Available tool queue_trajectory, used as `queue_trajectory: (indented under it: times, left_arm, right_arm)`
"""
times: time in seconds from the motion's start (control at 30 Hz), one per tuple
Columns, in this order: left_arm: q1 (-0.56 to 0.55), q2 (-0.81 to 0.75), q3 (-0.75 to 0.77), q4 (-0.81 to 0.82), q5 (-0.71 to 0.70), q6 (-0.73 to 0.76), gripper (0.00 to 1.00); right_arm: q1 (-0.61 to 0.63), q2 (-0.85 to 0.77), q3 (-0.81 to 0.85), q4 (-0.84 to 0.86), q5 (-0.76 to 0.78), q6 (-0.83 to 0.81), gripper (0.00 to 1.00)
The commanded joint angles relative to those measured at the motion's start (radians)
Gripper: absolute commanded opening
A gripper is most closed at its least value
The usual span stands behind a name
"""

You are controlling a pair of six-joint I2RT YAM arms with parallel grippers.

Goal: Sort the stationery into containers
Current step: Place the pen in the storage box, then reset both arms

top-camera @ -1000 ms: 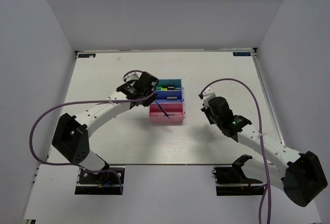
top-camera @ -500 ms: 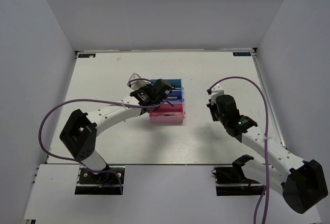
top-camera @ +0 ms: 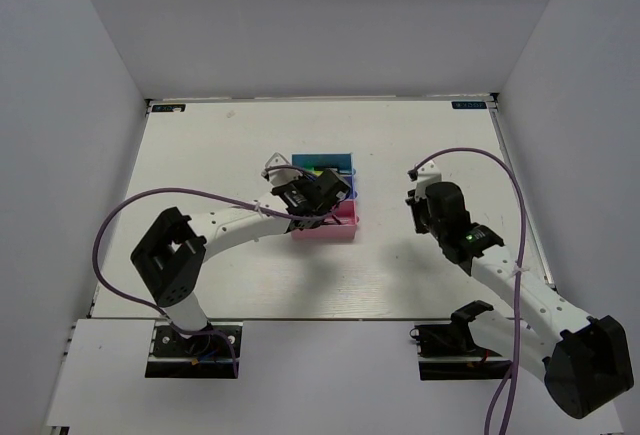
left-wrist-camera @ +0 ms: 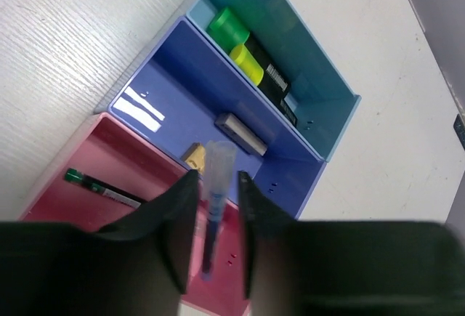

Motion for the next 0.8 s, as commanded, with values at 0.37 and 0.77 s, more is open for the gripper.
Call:
queue_trajectory:
  times: [0.37,0.77]
  left_arm:
    - [-0.059,-0.147,-0.025,0.001,-0.102,0.134,0.55]
    - [-0.071,-0.598,-0.293,0.049,0.321,1.213,1.00]
  right_arm:
    - [-0.036,-0.006,0.013,-0.017,-0.060,0.001,0.55]
    - [-0.038,-0.022,0.042,-0.017,-0.027,-0.002,0.90]
